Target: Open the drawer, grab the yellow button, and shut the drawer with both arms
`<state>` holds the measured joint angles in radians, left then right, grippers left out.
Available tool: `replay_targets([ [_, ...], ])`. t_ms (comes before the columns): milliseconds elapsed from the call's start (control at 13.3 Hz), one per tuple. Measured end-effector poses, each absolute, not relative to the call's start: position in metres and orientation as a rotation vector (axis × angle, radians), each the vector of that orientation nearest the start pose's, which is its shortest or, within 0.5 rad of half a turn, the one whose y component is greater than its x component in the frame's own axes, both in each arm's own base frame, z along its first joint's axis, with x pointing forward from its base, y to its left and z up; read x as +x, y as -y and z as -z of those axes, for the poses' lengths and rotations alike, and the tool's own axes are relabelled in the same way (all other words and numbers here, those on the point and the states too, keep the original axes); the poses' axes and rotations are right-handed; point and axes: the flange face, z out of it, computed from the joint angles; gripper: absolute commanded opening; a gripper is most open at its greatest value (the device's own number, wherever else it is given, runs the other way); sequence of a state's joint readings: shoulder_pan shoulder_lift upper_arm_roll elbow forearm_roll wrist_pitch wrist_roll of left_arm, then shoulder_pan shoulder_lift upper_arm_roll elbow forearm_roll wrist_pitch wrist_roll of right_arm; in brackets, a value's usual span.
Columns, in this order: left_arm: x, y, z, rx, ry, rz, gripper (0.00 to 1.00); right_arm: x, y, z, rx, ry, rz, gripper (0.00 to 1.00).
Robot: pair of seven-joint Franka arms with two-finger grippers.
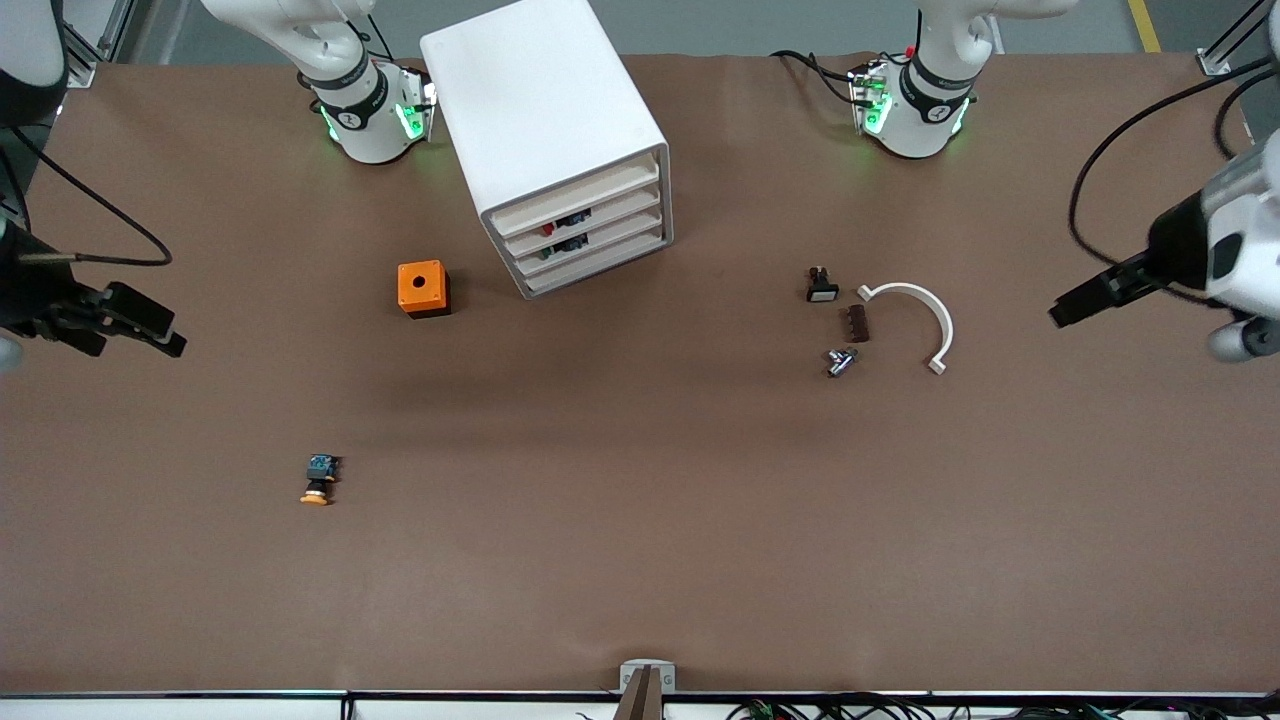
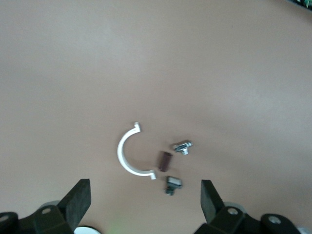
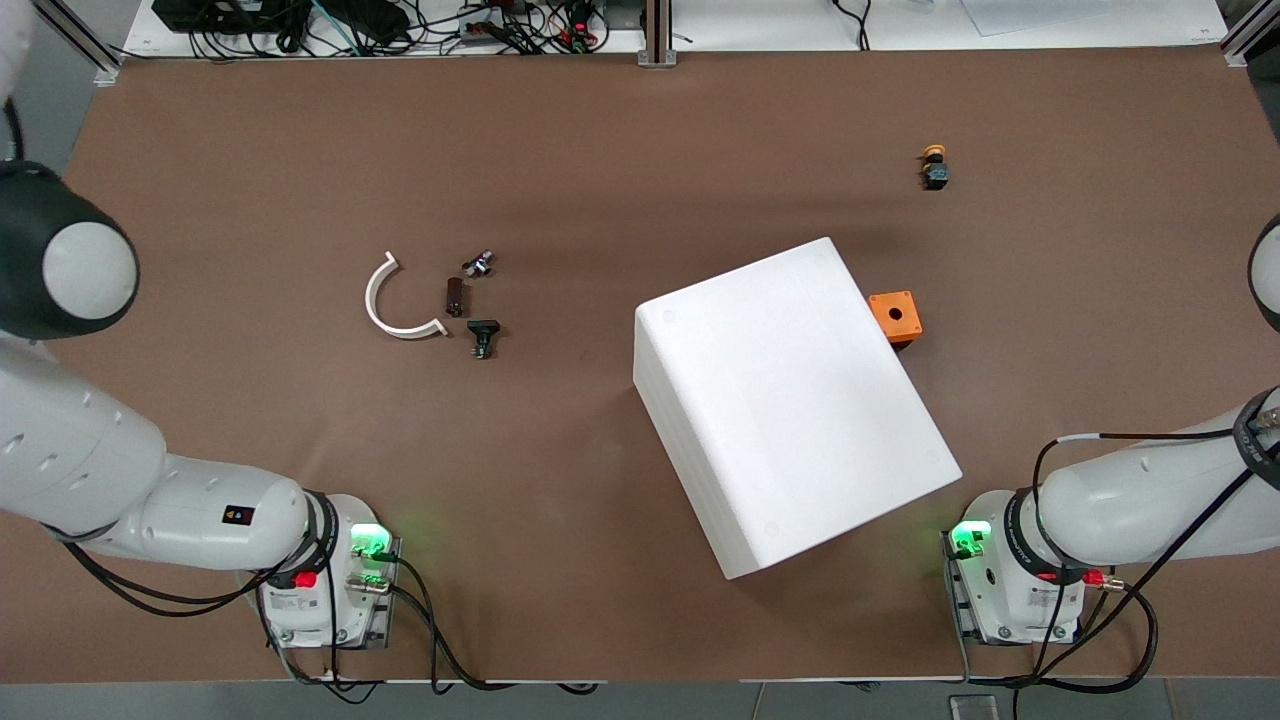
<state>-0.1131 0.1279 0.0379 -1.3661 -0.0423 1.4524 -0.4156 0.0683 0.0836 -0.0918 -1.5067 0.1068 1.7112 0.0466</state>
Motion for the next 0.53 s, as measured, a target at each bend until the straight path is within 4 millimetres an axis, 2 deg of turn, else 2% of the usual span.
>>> replay_targets([
  [150, 0.555, 0.022, -0.652, -3.145, 0.438, -0.067, 0.99, 0.580, 0.008, -0.636, -3.048, -0.129, 0.173, 1.00],
  [225, 0.541, 0.018, -0.656, -3.150, 0.411, -0.065, 1.00, 0.574, 0.011, -0.641, -3.066, -0.132, 0.161, 1.00],
  [375, 0.512, 0.031, -0.663, -3.141, 0.351, -0.060, 1.00, 0.566, 0.011, -0.644, -3.090, -0.135, 0.140, 1.00],
  [525, 0.484, 0.053, -0.665, -3.117, 0.281, -0.051, 1.00, 0.559, -0.002, -0.641, -3.109, -0.166, 0.121, 1.00],
])
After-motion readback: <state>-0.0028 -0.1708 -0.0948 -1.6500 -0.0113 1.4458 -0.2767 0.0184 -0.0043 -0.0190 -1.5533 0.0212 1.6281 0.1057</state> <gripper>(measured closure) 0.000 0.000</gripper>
